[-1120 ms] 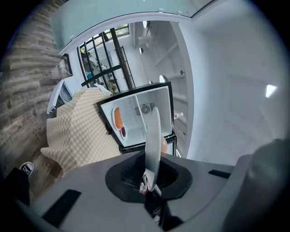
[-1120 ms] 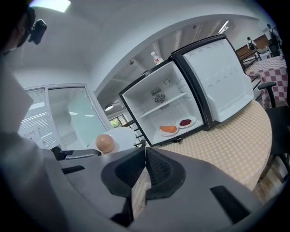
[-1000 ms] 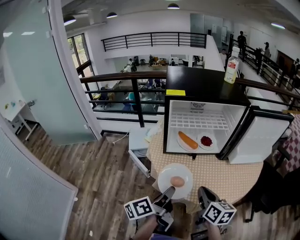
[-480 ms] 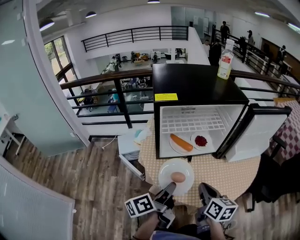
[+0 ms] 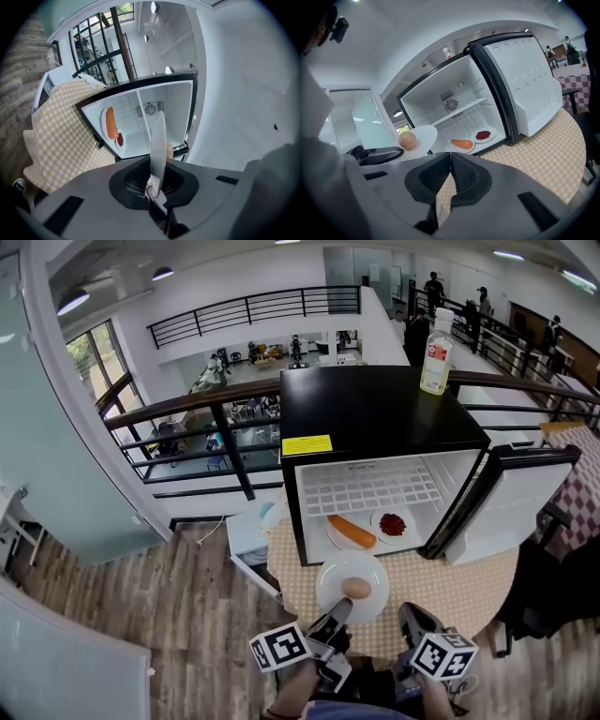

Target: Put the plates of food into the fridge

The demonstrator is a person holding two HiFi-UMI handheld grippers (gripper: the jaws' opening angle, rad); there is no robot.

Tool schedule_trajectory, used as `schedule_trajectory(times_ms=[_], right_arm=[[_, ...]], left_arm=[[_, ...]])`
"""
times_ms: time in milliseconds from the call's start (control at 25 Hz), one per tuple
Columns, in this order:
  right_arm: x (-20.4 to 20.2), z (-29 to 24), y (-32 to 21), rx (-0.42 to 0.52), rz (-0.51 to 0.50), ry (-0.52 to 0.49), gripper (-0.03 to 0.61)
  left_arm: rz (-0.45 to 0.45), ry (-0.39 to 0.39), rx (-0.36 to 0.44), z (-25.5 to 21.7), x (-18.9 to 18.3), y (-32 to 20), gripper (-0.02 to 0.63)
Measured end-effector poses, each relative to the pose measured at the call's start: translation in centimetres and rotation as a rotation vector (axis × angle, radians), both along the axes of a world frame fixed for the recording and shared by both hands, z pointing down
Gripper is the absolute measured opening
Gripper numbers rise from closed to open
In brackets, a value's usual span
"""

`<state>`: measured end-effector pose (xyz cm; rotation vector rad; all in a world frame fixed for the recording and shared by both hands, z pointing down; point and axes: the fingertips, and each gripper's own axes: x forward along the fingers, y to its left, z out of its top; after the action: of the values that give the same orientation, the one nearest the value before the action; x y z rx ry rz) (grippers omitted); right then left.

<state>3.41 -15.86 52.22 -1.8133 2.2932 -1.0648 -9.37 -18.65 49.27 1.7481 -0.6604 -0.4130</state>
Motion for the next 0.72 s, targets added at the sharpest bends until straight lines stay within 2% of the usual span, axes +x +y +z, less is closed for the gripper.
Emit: schedule_trajectory(times_ms=[400,720], right_arm=[[4.4,-1.2,-6.4,0.023,-0.069,-0.001,0.017],[7.4,-1.6,-9.7,0.017,-0.112,-0.030,0.017]], left_arm=[[-0.061,0.015,0.039,-2.0,4.7,-6.9,0.031],[-0.112,0.100,0.011,-3.7,9.8,-14.3,0.031]])
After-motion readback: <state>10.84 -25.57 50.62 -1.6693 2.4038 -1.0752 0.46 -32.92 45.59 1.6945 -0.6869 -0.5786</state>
